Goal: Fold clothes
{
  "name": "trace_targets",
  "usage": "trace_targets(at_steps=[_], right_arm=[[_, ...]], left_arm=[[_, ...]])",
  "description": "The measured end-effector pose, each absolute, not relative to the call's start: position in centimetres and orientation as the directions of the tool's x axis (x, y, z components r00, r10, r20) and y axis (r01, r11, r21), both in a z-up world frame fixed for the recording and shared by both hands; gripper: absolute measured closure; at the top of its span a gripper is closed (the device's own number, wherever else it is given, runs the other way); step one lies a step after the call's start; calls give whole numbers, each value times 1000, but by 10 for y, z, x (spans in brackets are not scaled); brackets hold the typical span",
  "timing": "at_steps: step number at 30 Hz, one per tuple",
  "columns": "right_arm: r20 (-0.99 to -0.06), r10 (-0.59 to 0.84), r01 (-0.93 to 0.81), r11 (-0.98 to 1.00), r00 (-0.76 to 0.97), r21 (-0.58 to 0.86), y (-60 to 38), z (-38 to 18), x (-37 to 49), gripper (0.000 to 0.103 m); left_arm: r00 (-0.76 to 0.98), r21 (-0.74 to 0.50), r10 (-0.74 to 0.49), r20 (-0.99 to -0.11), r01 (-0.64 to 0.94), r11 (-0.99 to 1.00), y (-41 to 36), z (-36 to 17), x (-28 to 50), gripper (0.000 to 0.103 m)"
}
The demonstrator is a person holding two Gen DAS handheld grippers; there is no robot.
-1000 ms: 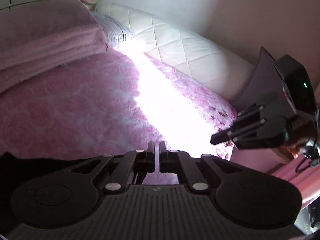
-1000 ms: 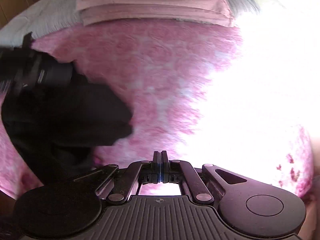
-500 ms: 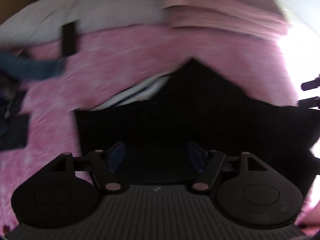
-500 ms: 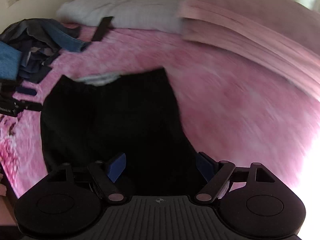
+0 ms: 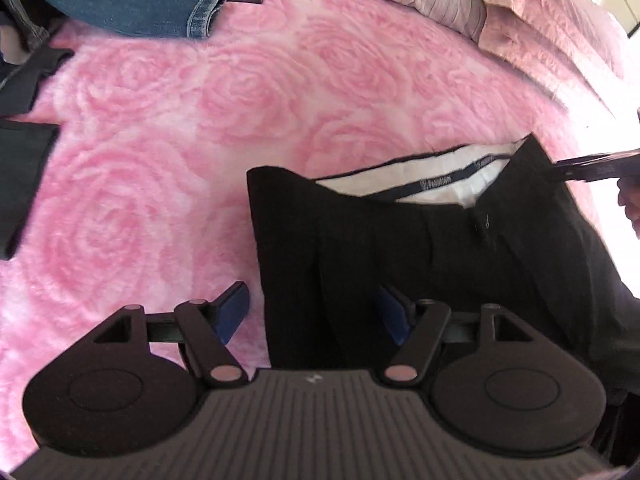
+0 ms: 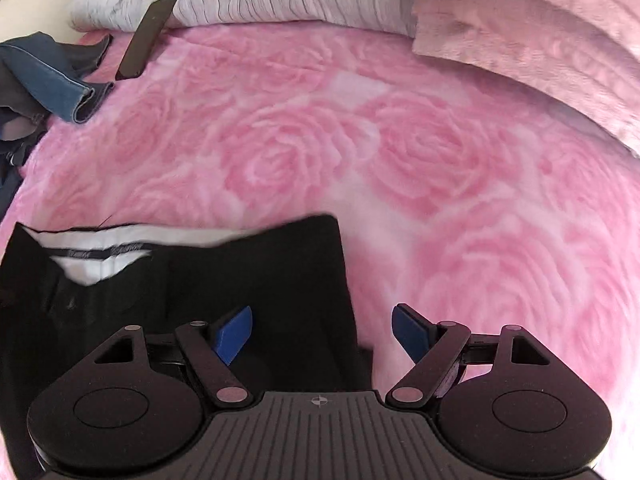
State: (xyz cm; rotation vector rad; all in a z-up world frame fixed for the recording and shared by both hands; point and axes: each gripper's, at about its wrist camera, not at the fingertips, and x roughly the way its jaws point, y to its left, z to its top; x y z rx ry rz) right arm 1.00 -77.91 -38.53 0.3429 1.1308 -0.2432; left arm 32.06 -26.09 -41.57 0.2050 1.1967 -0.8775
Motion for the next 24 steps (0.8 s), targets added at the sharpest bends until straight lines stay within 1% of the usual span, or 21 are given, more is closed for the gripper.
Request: trace_targets(at_steps=[1, 2, 3, 4, 5, 6, 7, 9, 14, 19, 22, 24], right_arm=[[-911, 3, 348, 924, 412, 161, -780, -386, 11, 32], [-910, 26, 332, 926, 415, 178, -779, -385, 11, 45], [-911, 31, 321, 930, 412, 177, -776, -383, 12, 59], [-916, 7, 321, 936, 402, 148, -771, -379, 11, 74], [-918, -12, 318, 940, 396, 125, -767, -374, 10, 80], [-918, -27, 314, 943, 396, 108, -762, -368, 8, 90], [-912, -38, 311, 945, 409, 100, -757, -359, 5, 93], [-892, -81, 323, 943, 445, 75, -746, -336, -7, 94], [-809, -224, 458, 887, 544, 62, -711, -262, -71, 95], [-706, -409, 655, 748, 578, 103, -669, -185, -170, 95], [-633, -518, 727, 678, 575, 105, -625, -134, -219, 96], [-588, -565, 747, 656, 579, 105, -591, -106, -234, 96]], left_arm=[[81, -316, -496, -864, 681, 661, -261, -415, 320, 65], [75, -326, -505, -860, 681, 656, -262, -414, 320, 77], [71, -330, -511, -857, 685, 649, -263, -412, 320, 82], [74, -325, -514, -855, 695, 642, -265, -409, 320, 92], [81, -322, -521, -850, 703, 634, -266, -403, 319, 98], [86, -325, -533, -842, 708, 627, -266, -397, 319, 99], [93, -328, -548, -831, 715, 618, -266, -389, 318, 100], [111, -328, -589, -800, 742, 585, -267, -366, 316, 100], [113, -287, -700, -705, 857, 427, -299, -292, 305, 100], [67, -212, -827, -558, 952, 220, -357, -208, 280, 100], [46, -197, -877, -478, 968, 158, -383, -161, 266, 100], [46, -172, -900, -434, 976, 132, -388, -133, 258, 100]])
